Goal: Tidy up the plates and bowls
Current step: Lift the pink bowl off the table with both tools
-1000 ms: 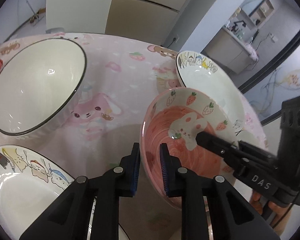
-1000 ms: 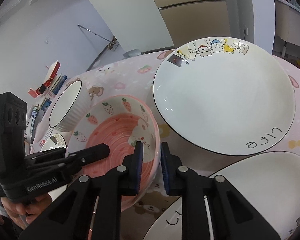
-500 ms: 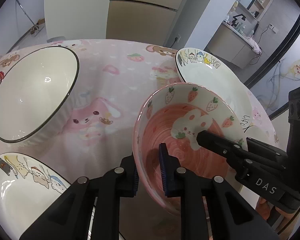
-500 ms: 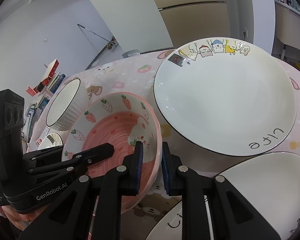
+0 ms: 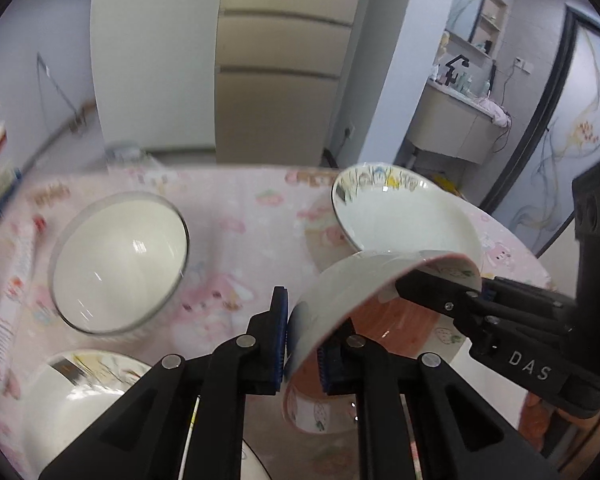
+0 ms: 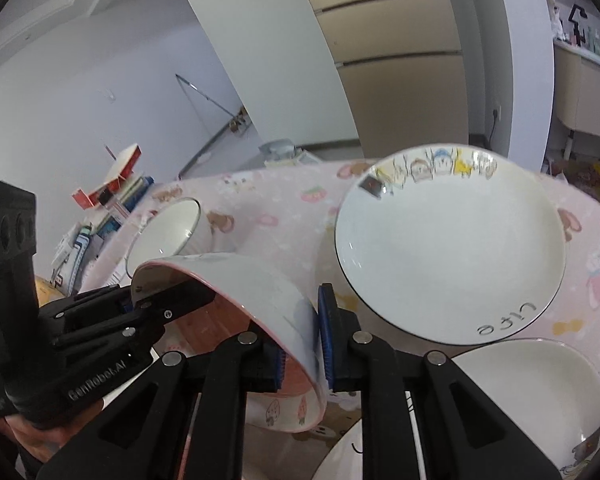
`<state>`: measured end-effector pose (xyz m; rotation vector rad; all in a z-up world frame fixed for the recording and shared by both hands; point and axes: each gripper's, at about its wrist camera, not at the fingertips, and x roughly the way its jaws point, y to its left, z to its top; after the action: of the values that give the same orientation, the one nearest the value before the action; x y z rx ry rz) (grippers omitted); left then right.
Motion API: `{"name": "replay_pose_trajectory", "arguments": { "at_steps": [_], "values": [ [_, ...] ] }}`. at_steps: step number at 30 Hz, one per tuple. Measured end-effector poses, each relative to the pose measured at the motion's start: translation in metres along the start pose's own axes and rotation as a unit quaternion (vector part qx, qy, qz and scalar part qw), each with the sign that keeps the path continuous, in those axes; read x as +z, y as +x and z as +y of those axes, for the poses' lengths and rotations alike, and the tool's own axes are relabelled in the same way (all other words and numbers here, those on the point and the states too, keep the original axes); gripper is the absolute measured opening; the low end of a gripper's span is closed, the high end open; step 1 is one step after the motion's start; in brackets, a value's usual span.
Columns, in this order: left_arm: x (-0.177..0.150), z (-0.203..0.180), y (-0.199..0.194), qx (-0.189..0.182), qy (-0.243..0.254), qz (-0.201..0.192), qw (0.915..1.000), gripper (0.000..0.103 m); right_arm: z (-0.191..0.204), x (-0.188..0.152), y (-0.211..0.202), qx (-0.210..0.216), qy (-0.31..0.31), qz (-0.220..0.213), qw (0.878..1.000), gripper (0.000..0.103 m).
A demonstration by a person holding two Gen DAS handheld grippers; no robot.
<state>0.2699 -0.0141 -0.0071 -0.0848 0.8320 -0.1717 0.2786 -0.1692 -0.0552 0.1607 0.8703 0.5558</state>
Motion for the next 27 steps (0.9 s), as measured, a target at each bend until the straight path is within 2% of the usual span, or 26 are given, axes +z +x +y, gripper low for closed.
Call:
{"name": "replay_pose_trajectory", "arguments": {
  "at_steps": [8,14,23,27],
  "values": [
    [0.005,0.004,-0.021,-0.017,-0.008,-0.031,0.9993,0.013,0.010,0.006,-0.016,-0.005,-0.016,-0.031,0.999,0.014],
    [0.011,0.004,-0.051,-0.039,-0.017,-0.083,0.9956,0.013,0.023,0.013,-0.044,0.002,-0.028,-0.080,0.996,0.015],
    [0.019,-0.012,-0.114,-0.030,0.002,-0.153,0.9877,0.013,0.054,0.023,-0.097,0.012,-0.055,-0.141,0.988,0.015],
    [0.016,-0.016,-0.139,-0.027,0.005,-0.163,0.9863,0.013,0.068,0.020,-0.114,0.016,-0.068,-0.146,0.987,0.015]
  ]
}}
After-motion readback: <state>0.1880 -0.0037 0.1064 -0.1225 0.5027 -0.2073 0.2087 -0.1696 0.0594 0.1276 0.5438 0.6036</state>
